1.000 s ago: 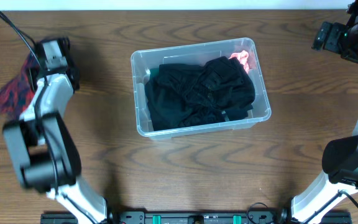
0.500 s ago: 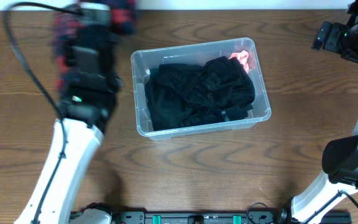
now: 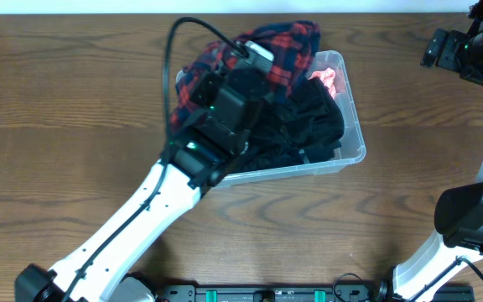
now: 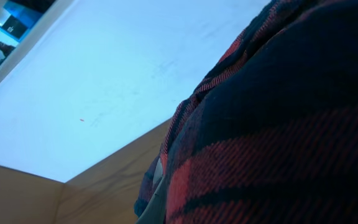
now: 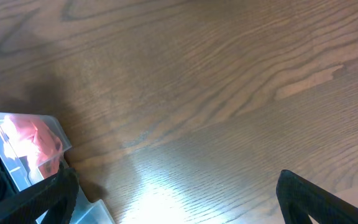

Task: Pack container
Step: 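Lower the plaid shirt into the container and press it flat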

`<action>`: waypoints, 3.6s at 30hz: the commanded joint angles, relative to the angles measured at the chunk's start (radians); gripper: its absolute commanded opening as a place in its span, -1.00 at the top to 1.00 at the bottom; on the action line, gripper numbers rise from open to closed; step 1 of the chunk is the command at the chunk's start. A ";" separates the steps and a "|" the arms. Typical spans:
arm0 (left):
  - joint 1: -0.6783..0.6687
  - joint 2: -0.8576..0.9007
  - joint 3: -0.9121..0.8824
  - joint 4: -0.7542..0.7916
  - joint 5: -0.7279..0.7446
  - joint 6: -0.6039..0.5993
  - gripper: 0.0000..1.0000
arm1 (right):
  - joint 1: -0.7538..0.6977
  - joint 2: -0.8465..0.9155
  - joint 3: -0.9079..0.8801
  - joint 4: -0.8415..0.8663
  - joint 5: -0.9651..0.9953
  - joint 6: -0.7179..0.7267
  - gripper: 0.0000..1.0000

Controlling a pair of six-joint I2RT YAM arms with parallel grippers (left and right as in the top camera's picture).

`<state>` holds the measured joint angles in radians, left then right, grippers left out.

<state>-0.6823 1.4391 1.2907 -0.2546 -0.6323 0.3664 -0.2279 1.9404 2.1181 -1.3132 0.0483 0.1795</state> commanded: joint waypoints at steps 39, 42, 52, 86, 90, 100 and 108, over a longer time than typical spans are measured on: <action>-0.119 0.088 0.017 -0.186 0.316 -0.443 0.74 | -0.006 0.008 0.000 0.000 0.000 0.014 -0.99; -0.119 0.144 0.017 -0.242 0.336 -0.438 0.74 | -0.006 0.008 0.000 0.000 0.000 0.014 -0.98; -0.102 0.453 0.017 -0.272 0.521 -0.364 0.73 | -0.006 0.008 0.000 0.000 0.000 0.014 -0.99; -0.074 -0.039 0.047 -0.496 0.378 -0.368 -0.96 | -0.006 0.008 0.000 0.000 0.000 0.014 -0.98; -0.076 -0.048 0.047 -0.505 0.376 -0.367 -0.96 | -0.006 0.008 0.000 0.000 0.000 0.014 -0.98; -0.032 -0.091 0.047 -0.770 0.265 -0.586 -0.96 | -0.006 0.008 0.000 0.000 0.000 0.014 -0.97; 0.102 -0.281 0.040 -0.749 0.266 -0.626 -0.96 | -0.006 0.008 0.000 0.000 0.000 0.014 -0.98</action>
<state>-0.6418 1.2530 1.3365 -1.0161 -0.3401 -0.2131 -0.2279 1.9404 2.1178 -1.3132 0.0483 0.1795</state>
